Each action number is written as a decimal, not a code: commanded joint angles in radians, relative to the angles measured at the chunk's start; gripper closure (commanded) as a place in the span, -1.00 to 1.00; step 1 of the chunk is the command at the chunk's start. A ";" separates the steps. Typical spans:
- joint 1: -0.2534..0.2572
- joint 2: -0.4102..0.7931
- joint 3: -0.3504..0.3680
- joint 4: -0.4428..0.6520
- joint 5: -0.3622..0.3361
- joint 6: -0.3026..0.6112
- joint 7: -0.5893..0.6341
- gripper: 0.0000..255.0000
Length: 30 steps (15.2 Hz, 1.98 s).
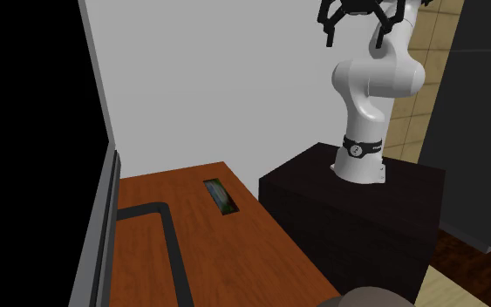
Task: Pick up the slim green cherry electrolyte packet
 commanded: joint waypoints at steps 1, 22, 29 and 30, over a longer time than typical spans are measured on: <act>0.000 0.000 0.000 0.000 0.000 0.000 0.000 -1.00; -0.087 0.162 -0.496 -0.392 -0.337 0.604 -0.668 -1.00; -0.030 0.463 -0.708 -0.344 -0.332 0.877 -0.934 -1.00; -0.010 0.514 -0.740 -0.330 -0.308 0.916 -0.984 -1.00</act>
